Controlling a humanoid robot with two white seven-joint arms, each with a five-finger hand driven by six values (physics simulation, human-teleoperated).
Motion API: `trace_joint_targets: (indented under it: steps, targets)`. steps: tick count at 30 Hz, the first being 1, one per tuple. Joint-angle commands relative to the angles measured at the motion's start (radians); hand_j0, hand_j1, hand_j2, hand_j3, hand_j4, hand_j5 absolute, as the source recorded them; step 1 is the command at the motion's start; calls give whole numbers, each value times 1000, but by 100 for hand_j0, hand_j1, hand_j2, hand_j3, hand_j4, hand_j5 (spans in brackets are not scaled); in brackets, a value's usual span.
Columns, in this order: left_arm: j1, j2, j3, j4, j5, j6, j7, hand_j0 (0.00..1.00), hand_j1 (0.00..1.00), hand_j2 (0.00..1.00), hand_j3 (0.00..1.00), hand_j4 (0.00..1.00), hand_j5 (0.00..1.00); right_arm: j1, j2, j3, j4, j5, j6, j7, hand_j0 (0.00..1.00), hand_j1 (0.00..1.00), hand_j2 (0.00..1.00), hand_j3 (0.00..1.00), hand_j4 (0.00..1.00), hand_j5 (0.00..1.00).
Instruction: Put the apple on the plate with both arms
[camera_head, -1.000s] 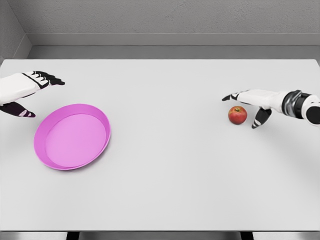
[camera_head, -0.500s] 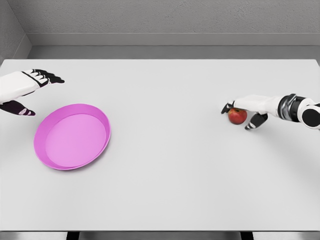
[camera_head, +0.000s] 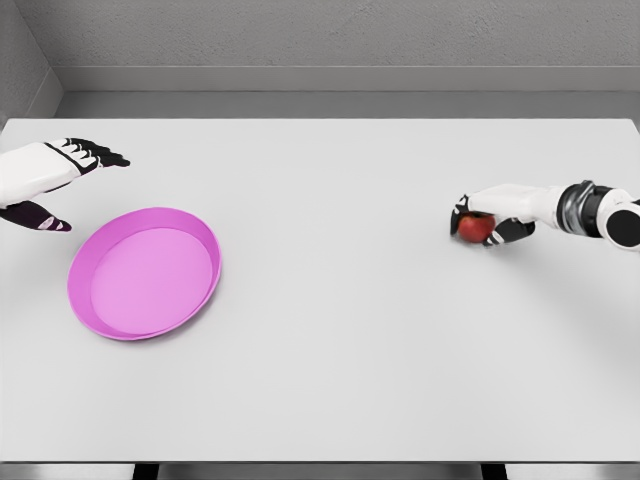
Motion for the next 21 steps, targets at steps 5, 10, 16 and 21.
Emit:
trace_joint_targets:
  steps: [5, 10, 16, 21]
  targets:
    - [-2, 3, 0, 1, 6, 2, 1, 100, 100, 100, 100, 100, 100, -15, -21, -9, -74, -5, 5, 1, 43, 43, 43, 43, 43, 43]
    - [-2, 3, 2, 3, 5, 2, 1, 100, 100, 100, 100, 100, 100, -23, -26, -11, -137, -8, 7, 0, 43, 43, 43, 43, 43, 43]
    - [-2, 1, 2, 3, 5, 2, 1, 100, 100, 100, 100, 100, 100, -26, -20, -11, -217, -8, 7, 0, 43, 43, 43, 43, 43, 43]
    - [0, 0, 0, 3, 5, 2, 1, 100, 100, 100, 100, 100, 100, -25, -12, -12, -278, -8, 7, 0, 43, 43, 43, 43, 43, 43]
